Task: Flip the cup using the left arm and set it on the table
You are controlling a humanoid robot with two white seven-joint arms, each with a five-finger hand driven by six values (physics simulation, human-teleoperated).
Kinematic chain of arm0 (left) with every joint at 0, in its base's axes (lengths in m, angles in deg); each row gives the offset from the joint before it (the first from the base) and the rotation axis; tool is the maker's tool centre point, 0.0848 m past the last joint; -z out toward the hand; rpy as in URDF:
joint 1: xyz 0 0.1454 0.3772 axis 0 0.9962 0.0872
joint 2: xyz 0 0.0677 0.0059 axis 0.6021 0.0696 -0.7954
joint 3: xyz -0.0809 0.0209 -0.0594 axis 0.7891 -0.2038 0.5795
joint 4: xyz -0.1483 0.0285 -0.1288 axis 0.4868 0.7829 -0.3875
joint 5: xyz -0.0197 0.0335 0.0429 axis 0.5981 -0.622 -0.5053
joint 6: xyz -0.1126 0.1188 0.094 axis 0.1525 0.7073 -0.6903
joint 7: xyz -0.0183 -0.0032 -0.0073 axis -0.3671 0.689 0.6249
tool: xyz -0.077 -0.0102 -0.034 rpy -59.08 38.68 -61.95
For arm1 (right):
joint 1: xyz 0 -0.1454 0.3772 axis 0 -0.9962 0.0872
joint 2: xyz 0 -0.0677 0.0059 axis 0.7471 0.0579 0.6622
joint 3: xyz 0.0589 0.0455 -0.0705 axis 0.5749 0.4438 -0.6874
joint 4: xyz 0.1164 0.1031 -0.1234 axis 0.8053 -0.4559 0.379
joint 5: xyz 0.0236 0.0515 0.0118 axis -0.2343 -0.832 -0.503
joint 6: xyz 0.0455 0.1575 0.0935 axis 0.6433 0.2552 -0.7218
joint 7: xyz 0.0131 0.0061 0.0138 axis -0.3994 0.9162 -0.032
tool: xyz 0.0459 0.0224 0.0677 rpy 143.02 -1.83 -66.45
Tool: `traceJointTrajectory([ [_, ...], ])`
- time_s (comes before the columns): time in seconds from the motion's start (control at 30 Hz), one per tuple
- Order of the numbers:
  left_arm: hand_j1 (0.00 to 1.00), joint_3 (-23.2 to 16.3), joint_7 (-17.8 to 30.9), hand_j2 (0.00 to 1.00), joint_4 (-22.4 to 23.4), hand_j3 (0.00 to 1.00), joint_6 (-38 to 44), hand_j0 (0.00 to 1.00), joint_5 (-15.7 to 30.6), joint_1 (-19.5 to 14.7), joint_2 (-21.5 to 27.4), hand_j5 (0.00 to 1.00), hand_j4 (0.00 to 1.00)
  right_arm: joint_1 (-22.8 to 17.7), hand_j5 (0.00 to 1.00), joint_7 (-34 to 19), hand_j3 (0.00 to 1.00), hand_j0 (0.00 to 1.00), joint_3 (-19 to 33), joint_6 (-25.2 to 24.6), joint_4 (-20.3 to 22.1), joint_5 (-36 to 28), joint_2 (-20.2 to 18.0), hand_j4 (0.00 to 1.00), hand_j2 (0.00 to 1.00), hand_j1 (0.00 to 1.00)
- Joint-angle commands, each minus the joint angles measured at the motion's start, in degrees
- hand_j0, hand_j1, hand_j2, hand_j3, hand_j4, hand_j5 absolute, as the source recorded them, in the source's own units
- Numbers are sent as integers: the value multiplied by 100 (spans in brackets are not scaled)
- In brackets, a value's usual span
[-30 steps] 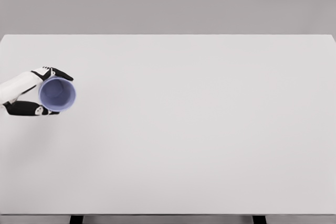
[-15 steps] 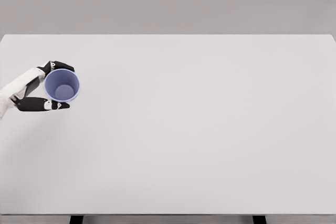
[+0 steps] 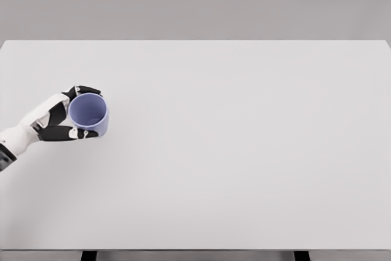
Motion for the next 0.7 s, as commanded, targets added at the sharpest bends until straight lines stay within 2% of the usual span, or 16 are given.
traceJointTrajectory([
  [0.0, 55, -67, -2, 55, -1, 55, 28, 55, 233, 9, -39, 55, 55, 0, 100, -1, 100, 100, 0, 2, 0, 0, 0, 100, 100, 100],
  [0.57, 58, -278, -2, 58, -1, 58, 213, 58, 418, 97, -92, 58, 58, 9, 100, -1, 100, 100, 0, 2, 0, 0, 0, 100, 100, 100],
  [0.67, 64, -278, -2, 64, -1, 64, 213, 64, 374, 141, -92, 64, 64, 9, 100, -1, 100, 100, 0, 2, 0, 0, 0, 100, 100, 100],
])
